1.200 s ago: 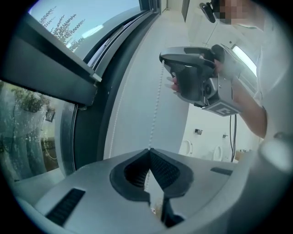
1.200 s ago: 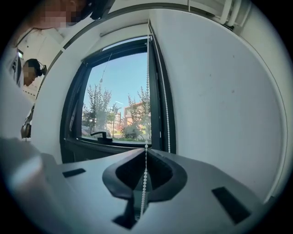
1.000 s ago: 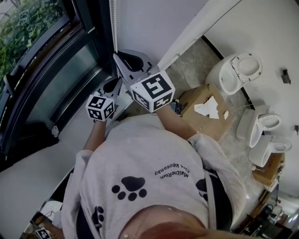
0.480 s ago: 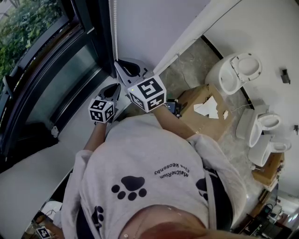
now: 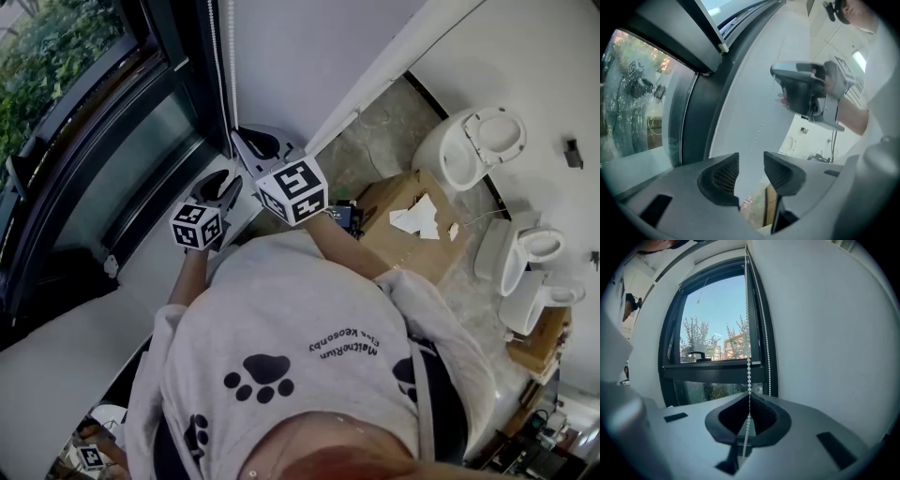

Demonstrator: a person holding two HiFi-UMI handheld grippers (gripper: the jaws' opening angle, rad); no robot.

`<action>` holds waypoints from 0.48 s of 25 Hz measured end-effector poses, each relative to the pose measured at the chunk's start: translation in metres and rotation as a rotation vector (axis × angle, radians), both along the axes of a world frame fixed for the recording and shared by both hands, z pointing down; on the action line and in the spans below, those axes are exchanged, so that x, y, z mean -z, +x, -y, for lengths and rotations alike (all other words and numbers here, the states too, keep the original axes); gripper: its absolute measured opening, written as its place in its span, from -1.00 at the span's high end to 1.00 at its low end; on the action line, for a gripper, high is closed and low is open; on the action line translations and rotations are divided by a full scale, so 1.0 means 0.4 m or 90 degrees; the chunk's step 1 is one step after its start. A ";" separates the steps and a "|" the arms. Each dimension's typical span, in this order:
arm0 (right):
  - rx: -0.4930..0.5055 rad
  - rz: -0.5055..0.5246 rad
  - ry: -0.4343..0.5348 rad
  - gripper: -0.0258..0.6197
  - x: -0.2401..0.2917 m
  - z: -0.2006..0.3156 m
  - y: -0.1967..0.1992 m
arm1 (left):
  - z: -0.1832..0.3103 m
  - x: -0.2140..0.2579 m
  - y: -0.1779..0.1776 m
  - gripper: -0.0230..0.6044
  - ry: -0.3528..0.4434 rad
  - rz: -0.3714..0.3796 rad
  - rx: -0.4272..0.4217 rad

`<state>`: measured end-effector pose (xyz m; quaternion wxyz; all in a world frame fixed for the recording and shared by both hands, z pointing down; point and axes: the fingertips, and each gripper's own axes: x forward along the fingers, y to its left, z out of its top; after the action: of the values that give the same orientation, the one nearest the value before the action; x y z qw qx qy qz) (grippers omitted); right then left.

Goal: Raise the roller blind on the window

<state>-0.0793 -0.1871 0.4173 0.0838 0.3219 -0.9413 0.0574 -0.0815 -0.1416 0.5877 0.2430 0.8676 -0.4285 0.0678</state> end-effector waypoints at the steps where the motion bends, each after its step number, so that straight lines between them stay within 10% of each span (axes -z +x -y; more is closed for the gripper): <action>1: -0.001 0.000 0.000 0.89 0.000 0.003 0.001 | 0.006 0.023 -0.005 0.41 0.008 -0.014 -0.001; 7: 0.004 -0.003 0.013 0.89 -0.002 0.003 -0.009 | 0.040 0.246 -0.050 0.41 0.094 -0.093 -0.004; 12: 0.008 -0.001 0.015 0.89 -0.003 0.004 -0.016 | 0.049 0.459 -0.065 0.43 0.194 -0.051 -0.025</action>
<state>-0.0855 -0.1889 0.4186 0.0809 0.3172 -0.9438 0.0459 -0.1074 -0.1610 0.4041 0.1242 0.9047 -0.4066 -0.0280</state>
